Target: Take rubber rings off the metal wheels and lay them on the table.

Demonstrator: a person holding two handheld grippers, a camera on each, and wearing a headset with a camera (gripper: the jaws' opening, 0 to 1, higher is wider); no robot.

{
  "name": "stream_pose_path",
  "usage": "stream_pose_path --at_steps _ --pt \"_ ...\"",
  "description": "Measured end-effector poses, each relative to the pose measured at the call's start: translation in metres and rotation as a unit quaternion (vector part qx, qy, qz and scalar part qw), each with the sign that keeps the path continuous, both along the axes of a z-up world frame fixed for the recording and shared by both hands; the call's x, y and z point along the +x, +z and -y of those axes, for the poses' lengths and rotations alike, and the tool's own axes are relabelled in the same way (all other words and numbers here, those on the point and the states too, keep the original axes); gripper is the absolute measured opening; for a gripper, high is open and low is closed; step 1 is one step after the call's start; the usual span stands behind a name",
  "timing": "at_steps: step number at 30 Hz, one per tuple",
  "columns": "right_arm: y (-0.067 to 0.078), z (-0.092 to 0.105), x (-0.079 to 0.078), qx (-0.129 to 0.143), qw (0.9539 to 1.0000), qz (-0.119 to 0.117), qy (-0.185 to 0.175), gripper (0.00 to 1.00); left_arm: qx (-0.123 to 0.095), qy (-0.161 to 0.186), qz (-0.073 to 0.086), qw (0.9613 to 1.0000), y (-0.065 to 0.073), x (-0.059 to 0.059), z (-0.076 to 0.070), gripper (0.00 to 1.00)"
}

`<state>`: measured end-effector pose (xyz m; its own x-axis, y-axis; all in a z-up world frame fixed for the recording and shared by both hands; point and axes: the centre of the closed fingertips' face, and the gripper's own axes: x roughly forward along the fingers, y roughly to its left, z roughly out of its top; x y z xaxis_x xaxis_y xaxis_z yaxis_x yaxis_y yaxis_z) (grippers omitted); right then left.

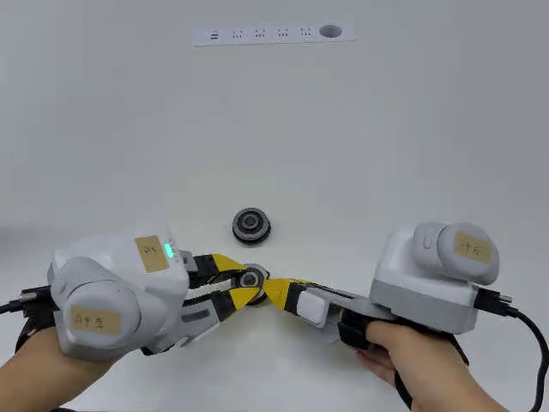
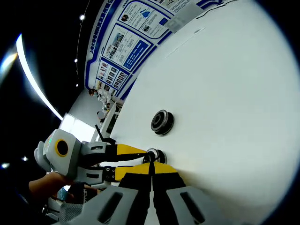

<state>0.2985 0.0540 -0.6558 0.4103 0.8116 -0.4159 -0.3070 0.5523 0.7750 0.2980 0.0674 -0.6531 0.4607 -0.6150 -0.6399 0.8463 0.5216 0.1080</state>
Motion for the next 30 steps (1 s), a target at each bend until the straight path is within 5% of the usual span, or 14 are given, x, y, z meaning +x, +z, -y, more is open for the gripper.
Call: stream_pose_path --at_steps 8,30 --pt "0.0016 -0.003 0.0001 -0.029 0.9989 0.03 0.023 0.01 -0.001 0.0 0.001 1.0 0.0001 0.0002 0.0002 0.13" --pt "0.0058 -0.0032 -0.0007 -0.038 0.9973 0.053 0.034 0.01 -0.004 0.001 0.002 1.0 0.0 0.0003 0.0001 0.13"
